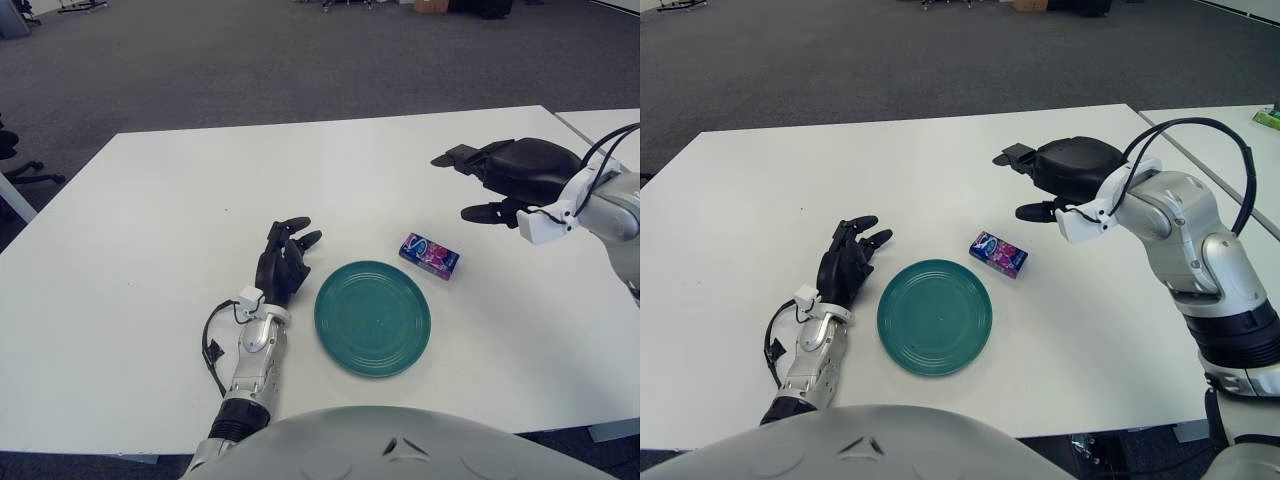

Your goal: Put the gum into the plate.

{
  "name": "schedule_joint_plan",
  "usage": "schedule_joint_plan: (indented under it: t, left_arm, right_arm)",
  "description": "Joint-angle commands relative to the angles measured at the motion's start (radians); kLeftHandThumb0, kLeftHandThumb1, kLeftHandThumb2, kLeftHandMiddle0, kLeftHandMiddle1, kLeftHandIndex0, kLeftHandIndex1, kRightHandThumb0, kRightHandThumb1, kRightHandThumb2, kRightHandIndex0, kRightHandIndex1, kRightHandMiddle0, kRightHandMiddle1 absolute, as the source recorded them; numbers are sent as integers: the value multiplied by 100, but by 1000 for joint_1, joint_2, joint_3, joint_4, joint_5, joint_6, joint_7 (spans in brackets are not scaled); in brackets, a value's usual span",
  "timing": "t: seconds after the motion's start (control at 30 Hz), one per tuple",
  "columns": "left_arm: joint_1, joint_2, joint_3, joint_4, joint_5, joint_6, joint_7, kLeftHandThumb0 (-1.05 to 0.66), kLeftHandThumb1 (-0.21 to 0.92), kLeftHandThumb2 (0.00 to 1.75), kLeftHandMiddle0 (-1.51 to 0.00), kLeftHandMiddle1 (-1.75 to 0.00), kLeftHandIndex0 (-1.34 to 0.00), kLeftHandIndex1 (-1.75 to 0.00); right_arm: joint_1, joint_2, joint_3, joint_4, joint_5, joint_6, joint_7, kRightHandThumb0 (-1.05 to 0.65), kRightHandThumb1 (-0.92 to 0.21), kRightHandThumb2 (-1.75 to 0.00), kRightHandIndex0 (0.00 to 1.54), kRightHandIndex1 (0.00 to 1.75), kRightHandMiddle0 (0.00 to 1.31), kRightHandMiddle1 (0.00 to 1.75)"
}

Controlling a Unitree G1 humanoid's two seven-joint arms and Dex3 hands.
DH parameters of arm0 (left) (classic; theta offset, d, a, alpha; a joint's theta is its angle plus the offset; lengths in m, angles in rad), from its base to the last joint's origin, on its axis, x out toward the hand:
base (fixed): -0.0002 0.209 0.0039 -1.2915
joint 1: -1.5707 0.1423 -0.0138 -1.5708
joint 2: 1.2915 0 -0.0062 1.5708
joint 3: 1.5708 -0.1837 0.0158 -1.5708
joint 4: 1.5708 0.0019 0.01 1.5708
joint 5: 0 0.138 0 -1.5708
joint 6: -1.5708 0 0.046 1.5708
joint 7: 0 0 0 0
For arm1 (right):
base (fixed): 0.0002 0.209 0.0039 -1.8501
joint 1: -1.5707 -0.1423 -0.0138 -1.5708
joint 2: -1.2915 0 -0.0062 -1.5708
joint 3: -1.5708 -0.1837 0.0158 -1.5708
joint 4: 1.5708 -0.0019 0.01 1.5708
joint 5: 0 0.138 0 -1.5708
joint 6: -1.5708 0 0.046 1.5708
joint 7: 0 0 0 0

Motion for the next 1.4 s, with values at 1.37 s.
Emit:
schedule_joint_plan:
  t: [1.37]
  left_arm:
    - [93, -81, -15, 7, -31, 40, -48, -97, 92, 93, -40, -84, -18, -117]
  right_arm:
    - [356, 721, 284, -50, -766, 678, -326, -101, -92, -55, 15, 0, 0, 29]
